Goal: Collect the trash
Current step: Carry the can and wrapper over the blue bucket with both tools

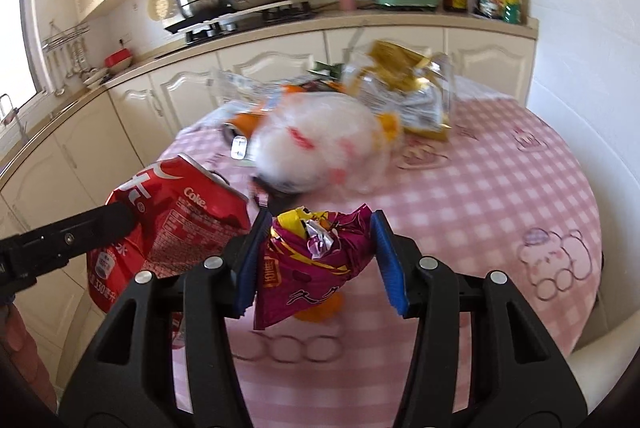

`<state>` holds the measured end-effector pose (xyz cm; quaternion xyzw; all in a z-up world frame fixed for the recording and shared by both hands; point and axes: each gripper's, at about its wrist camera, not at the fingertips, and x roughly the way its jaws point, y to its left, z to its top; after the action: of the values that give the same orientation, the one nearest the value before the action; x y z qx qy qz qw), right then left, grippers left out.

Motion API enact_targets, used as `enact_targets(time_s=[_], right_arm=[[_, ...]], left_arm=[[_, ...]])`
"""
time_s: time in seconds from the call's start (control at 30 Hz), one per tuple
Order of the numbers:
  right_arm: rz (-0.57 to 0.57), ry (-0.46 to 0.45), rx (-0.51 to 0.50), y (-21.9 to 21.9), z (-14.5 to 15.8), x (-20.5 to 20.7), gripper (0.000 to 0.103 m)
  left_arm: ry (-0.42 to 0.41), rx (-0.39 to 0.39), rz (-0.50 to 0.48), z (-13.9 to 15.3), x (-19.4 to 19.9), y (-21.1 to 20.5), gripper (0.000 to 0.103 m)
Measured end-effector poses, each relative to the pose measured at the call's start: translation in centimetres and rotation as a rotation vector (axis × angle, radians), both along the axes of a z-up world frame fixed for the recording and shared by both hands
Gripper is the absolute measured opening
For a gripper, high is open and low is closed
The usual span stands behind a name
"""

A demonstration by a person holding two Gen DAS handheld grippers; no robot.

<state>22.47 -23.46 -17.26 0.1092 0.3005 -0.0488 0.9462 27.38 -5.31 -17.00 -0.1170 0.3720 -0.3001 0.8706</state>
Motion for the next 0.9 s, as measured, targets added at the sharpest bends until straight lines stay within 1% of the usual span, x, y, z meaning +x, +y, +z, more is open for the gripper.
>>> enact_targets(time_s=[0.2, 0.27, 0.4, 0.47, 0.53, 0.57, 0.6, 0.67, 0.7, 0.73, 0.77, 0.8, 0.83, 0.87, 0.9], right_arm=[[0.083, -0.006, -0.01, 4.2, 0.7, 1.4, 0.05], [0.138, -0.018, -0.012, 6.6, 1.3, 2.3, 0.05], [0.259, -0.038, -0.008, 12.0, 2.0, 4.2, 0.05], [0.35, -0.036, -0.004, 16.1, 1.9, 5.9, 0.05], [0.427, -0.032, -0.001, 20.0, 1.4, 7.4, 0.05], [0.471, -0.023, -0.005, 22.3, 0.9, 8.4, 0.05], [0.501, -0.014, -0.006, 23.9, 0.4, 9.1, 0.05], [0.582, 0.033, -0.007, 28.4, -2.3, 11.6, 0.05], [0.601, 0.055, -0.006, 29.8, -3.5, 12.5, 0.05], [0.629, 0.104, 0.002, 31.7, -5.7, 14.3, 0.05], [0.65, 0.151, 0.011, 33.2, -7.9, 15.8, 0.05], [0.664, 0.204, 0.02, 34.6, -10.4, 17.4, 0.05], [0.672, 0.243, 0.032, 35.6, -12.2, 18.5, 0.05], [0.679, 0.302, 0.044, 36.8, -14.8, 20.0, 0.05], [0.68, 0.339, 0.05, 37.4, -16.5, 20.8, 0.05]], left_arm=[[-0.007, -0.06, 0.082, -0.2, 0.0, 5.1, 0.017], [-0.022, -0.069, 0.118, 0.0, -0.2, 7.1, 0.017], [-0.064, -0.061, 0.251, 0.5, -0.8, 13.6, 0.017], [-0.068, -0.044, 0.325, 0.1, -0.8, 16.8, 0.017], [-0.057, -0.009, 0.42, -1.0, -0.5, 20.7, 0.017], [-0.046, 0.0, 0.448, -1.5, -0.3, 21.9, 0.017], [-0.02, 0.008, 0.491, -2.6, 0.3, 24.0, 0.017], [0.02, 0.021, 0.541, -4.8, 1.5, 26.7, 0.017], [0.055, 0.03, 0.573, -6.6, 2.4, 28.3, 0.017], [0.091, 0.037, 0.596, -8.3, 3.4, 29.7, 0.017], [0.141, 0.041, 0.618, -10.7, 4.7, 31.2, 0.017], [0.169, 0.047, 0.632, -12.4, 5.5, 32.1, 0.017], [0.211, 0.06, 0.649, -14.8, 6.7, 33.1, 0.017], [0.257, 0.07, 0.662, -17.3, 8.0, 34.1, 0.017], [0.289, 0.069, 0.67, -19.1, 9.0, 34.8, 0.017]])
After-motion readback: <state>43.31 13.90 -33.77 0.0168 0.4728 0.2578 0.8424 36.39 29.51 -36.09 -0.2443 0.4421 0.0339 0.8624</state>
